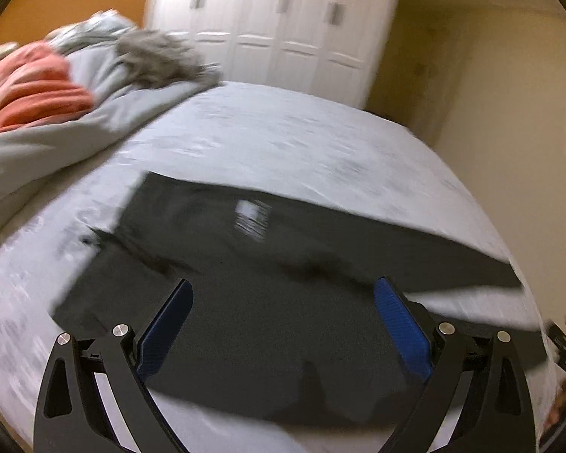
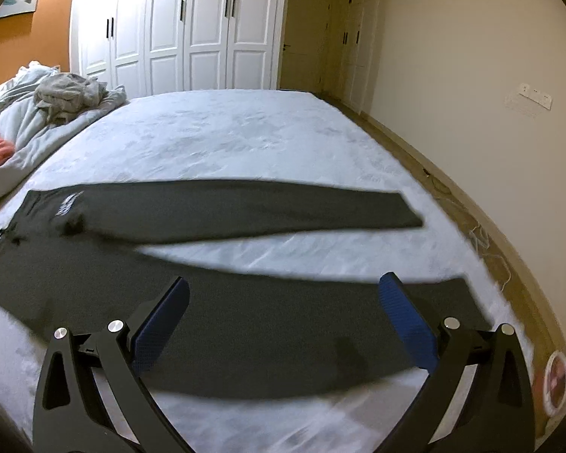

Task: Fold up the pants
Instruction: 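Grasp the pant leg hems with the left and right grippers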

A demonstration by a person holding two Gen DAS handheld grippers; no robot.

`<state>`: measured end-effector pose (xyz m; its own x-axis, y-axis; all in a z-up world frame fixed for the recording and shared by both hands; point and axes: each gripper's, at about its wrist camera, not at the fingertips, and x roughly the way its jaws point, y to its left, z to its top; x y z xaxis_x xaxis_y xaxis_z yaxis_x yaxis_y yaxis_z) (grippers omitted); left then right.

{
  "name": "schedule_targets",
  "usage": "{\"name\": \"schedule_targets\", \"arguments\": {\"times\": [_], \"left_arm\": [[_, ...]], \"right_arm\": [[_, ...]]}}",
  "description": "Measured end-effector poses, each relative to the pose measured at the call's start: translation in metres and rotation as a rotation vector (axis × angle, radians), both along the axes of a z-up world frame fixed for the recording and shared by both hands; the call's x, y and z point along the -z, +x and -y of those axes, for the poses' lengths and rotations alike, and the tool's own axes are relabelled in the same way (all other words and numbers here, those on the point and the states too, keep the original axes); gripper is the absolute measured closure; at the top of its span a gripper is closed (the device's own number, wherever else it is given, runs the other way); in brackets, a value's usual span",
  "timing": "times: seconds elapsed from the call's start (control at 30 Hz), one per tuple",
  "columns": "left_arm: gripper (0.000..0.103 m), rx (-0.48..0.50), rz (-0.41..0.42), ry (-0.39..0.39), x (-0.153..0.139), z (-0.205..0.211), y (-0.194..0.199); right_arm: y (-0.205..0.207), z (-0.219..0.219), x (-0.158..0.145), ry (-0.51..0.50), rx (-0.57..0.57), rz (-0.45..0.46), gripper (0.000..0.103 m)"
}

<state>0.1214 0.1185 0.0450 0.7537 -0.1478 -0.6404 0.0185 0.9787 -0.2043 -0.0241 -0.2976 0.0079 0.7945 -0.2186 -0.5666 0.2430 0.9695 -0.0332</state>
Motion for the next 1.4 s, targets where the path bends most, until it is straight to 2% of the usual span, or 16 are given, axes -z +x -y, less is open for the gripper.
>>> {"name": "schedule_targets", "arguments": {"times": [0.1,0.2,0.27,0.37,0.43,0.6,0.73,0.77,0.8,0.83,0.87,0.97,1.1,1.23,1.3,1.4], "left_arm": [[0.008,-0.119,-0.060,0.023,0.004,-0.050,0.064],[0.010,-0.222,-0.151,0.033,0.022,-0.098,0.132],[0.010,-0.292,-0.192,-0.017,0.038,-0.128,0.172],[0.010,-0.362,-0.222,-0.162,0.061,-0.157,0.214],[0.010,-0.381,-0.261,-0.220,0.079,-0.164,0.239],[0.010,-0.420,-0.398,-0.261,0.134,-0.159,0.286],[0.014,-0.427,-0.349,-0.127,0.137,-0.138,0.296],[0.039,-0.430,-0.345,-0.086,0.136,-0.134,0.297],[0.070,-0.450,-0.353,-0.039,0.135,-0.132,0.296],[0.078,-0.469,-0.367,-0.013,0.136,-0.134,0.295],[0.087,-0.445,-0.358,-0.066,0.133,-0.140,0.291],[0.094,-0.407,-0.295,-0.178,0.110,-0.152,0.271],[0.095,-0.293,-0.188,-0.212,0.052,-0.152,0.219],[0.095,-0.205,-0.110,-0.220,0.011,-0.158,0.154],[0.095,-0.172,-0.090,-0.228,0.001,-0.169,0.112],[0.095,-0.153,-0.108,-0.203,0.006,-0.179,0.066]], "right_arm": [[0.034,0.059,-0.005,-0.019,0.070,-0.031,0.005],[0.077,0.128,0.005,0.073,0.144,-0.088,0.005],[0.110,0.176,0.019,0.145,0.223,-0.127,0.005],[0.149,0.230,0.043,0.217,0.333,-0.169,0.005],[0.175,0.258,0.061,0.278,0.379,-0.187,0.005],[0.225,0.289,0.100,0.389,0.426,-0.251,0.005],[0.247,0.287,0.121,0.404,0.433,-0.271,0.006],[0.252,0.282,0.124,0.392,0.417,-0.265,0.012],[0.256,0.278,0.125,0.372,0.400,-0.264,0.047],[0.259,0.272,0.125,0.336,0.386,-0.271,0.076],[0.259,0.266,0.121,0.332,0.341,-0.249,0.095],[0.243,0.259,0.095,0.325,0.298,-0.163,0.096],[0.195,0.251,0.044,0.306,0.231,-0.036,0.096],[0.118,0.239,-0.001,0.282,0.157,0.078,0.096],[0.088,0.235,-0.006,0.266,0.136,0.106,0.096],[0.045,0.233,0.009,0.252,0.127,0.070,0.095]]}}
